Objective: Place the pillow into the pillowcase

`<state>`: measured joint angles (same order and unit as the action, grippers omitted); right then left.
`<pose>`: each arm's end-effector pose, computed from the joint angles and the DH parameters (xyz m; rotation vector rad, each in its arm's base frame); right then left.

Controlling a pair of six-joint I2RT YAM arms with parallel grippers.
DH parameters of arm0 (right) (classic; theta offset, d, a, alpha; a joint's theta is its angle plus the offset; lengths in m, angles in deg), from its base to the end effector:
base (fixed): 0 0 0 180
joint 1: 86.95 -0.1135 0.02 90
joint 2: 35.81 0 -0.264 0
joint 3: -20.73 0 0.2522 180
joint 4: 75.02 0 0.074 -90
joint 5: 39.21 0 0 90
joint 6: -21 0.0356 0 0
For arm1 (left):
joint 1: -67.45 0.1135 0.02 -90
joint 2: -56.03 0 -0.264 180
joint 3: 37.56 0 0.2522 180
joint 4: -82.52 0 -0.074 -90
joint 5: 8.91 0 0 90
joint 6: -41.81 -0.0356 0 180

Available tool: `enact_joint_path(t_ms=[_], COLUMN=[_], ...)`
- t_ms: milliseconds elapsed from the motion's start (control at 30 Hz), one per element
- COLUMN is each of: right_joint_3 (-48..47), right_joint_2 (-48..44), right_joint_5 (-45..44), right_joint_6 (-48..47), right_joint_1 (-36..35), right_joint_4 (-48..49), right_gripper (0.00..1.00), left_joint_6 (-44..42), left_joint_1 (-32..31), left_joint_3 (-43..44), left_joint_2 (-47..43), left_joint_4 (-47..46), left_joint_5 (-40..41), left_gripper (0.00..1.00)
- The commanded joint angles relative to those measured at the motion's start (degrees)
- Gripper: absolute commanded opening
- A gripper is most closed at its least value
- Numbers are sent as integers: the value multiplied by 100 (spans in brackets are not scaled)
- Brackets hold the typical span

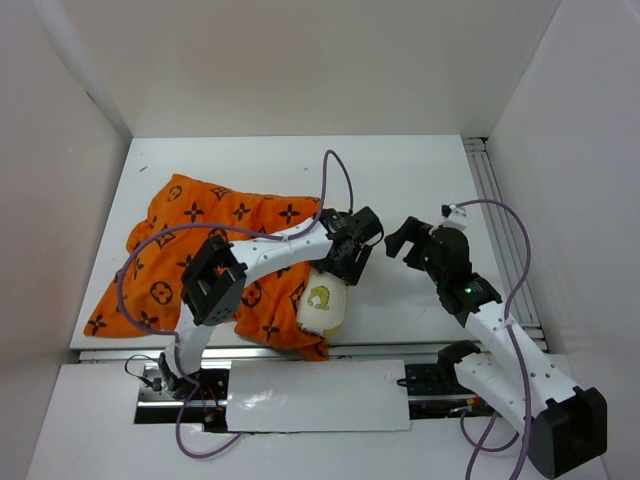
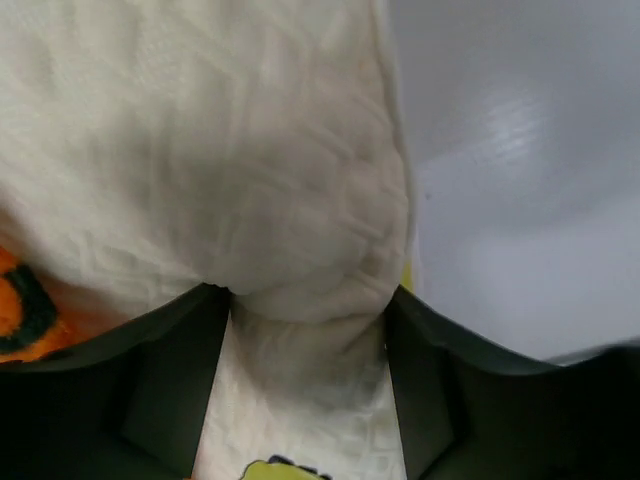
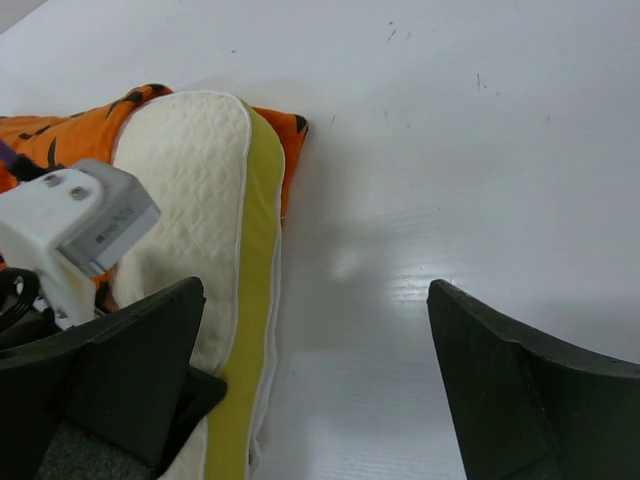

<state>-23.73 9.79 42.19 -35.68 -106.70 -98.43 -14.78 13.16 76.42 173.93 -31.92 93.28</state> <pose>0.1776 0.0581 0.2517 0.3355 1.9939 0.4439 0.2590 -0.3474 0.2277 0.4436 2.6993 -0.1324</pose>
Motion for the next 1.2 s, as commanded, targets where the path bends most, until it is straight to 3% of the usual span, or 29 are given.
enact_joint_path(t_ms=[0, 33, 67, 100, 233, 367, 433, 567, 700, 767, 967, 1167], right_joint_3=[90, 90, 90, 151, 274, 345, 406, 249, -14, -277, -629, -1096], right_joint_2=[-60, -60, -8, -8, 54, 194, 466, 1107, 1757, 2311, 3481, 3797], right_joint_5=[481, 543, 596, 666, 895, 1464, 1676, 2151, 2152, 2073, 2872, 2337], right_joint_6=[-255, -256, -256, -256, -256, -238, -116, -54, 86, 148, 499, 262], right_joint_1=[155, 155, 155, 155, 155, 155, 155, -142, -679, -950, -1197, -1567], right_joint_4=[77, 77, 138, 139, 271, 665, 999, 1570, 2195, 2397, 3952, 4180], right_gripper=[100, 100, 100, 100, 100, 90, 90, 90, 93, 99, 99, 99], left_joint_6=[315, 315, 411, 534, 710, 536, 317, 88, 17, 17, 17, -45], left_joint_1=[5, 5, 5, 5, 110, 216, 382, 708, 814, 814, 919, 919], left_joint_3=[111, 111, 111, 198, 393, 630, 919, 1473, 1526, 1413, 1359, 1035], left_joint_2=[442, 496, 496, 549, -159, -1249, -1541, -1849, -2061, -2131, -2455, -3036], left_joint_4=[226, 226, 374, 480, 736, 588, 587, 736, 798, 798, 798, 622], left_joint_5=[64, 117, 187, 388, 985, 1286, 1356, 1357, 1357, 1357, 1296, 1172], left_gripper=[70, 53, 7, 0, 0, 0, 0, 0, 0, 0, 0, 0])
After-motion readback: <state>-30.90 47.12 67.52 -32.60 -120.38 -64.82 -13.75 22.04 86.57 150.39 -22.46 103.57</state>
